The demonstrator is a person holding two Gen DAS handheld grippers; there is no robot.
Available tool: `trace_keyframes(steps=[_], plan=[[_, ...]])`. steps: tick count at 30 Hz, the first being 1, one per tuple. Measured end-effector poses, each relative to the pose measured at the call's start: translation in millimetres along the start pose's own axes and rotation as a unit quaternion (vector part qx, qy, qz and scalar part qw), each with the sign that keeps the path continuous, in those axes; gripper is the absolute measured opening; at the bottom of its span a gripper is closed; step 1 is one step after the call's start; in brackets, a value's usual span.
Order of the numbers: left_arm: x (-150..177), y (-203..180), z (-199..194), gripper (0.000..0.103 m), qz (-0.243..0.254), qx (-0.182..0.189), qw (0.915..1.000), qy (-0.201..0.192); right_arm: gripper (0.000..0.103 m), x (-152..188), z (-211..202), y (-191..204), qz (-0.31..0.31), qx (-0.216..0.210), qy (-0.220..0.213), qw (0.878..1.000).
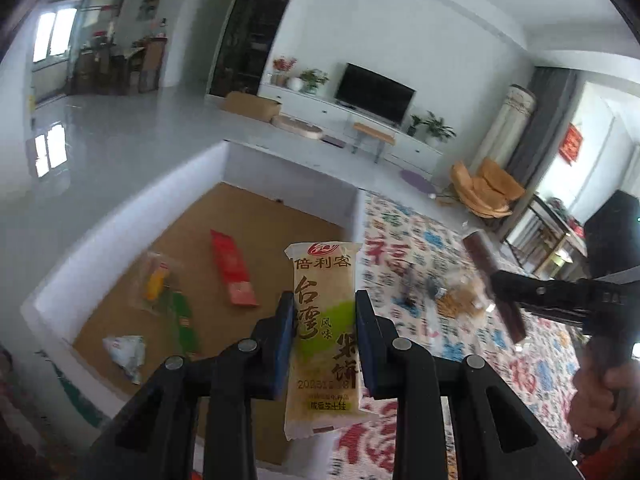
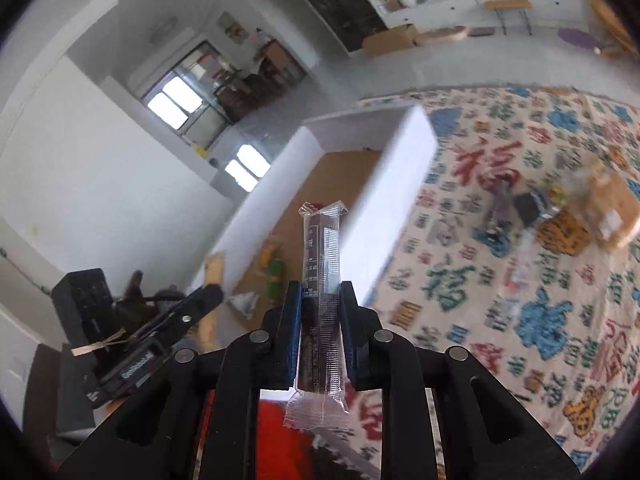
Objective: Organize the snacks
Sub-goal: 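Carry yellow package into white box with left tool while right tool drops brown bar there, then move both open tools back over the remaining snacks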
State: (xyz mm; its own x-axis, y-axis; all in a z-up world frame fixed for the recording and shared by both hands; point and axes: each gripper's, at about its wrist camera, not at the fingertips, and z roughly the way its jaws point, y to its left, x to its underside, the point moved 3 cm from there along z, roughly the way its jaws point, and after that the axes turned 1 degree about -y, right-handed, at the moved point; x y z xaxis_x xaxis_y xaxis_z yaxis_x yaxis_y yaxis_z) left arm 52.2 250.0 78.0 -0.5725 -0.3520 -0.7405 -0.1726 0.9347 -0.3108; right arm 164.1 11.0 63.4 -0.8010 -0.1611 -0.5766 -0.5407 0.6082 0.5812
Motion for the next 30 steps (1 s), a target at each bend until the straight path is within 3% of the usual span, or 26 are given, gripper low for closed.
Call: trace_keyframes(steps=[2,4,5,6,7,8,10,13,17,20,21,25,27,30], plan=[[-5,33,3,0.029,-0.005,-0.048,0.9988,0.001,0.019,-11,24,35,-0.021,-0.029,0.005,0.999],[-3,61,13,0.043,-0.01,-0.11,0.9938,0.014,0.025,-15,47,57,-0.032,-0.04,0.006,0.999],[1,73,16,0.061,-0.013,-0.131,0.9911,0.018,0.043,-17,58,64,-0.032,-0.032,0.004,0.999],[5,80,17,0.072,-0.016,-0.145,0.9891,0.019,0.054,-17,63,67,-0.031,-0.031,0.006,0.999],[10,87,16,0.074,-0.019,-0.155,0.9876,0.017,0.061,-16,66,66,-0.025,-0.033,0.004,0.999],[15,90,15,0.076,-0.022,-0.158,0.9871,0.013,0.061,-14,65,60,-0.019,-0.032,-0.003,0.999],[25,90,18,0.081,-0.028,-0.149,0.9885,0.008,0.061,-7,62,42,-0.023,-0.003,-0.011,1.0],[32,71,30,0.081,-0.029,-0.122,0.9921,0.011,0.061,15,52,-14,-0.051,0.112,-0.015,0.992],[35,9,36,0.083,-0.001,-0.056,0.9984,0.007,0.061,69,22,-119,-0.054,0.283,0.0,0.957],[39,-50,39,0.097,0.038,0.003,0.9992,0.011,0.061,103,-19,-191,-0.025,0.371,0.006,0.928],[40,-67,40,0.101,0.052,0.022,0.9983,0.013,0.061,109,-35,-210,-0.016,0.392,0.003,0.92],[54,-129,62,0.102,0.105,0.081,0.9899,0.049,0.061,123,-97,-265,0.027,0.464,-0.036,0.885],[69,-153,82,0.102,0.133,0.091,0.9845,0.07,0.061,123,-114,-283,0.055,0.475,-0.051,0.877],[93,-172,119,0.102,0.164,0.068,0.9782,0.108,0.066,119,-131,-304,0.084,0.489,-0.068,0.866]])
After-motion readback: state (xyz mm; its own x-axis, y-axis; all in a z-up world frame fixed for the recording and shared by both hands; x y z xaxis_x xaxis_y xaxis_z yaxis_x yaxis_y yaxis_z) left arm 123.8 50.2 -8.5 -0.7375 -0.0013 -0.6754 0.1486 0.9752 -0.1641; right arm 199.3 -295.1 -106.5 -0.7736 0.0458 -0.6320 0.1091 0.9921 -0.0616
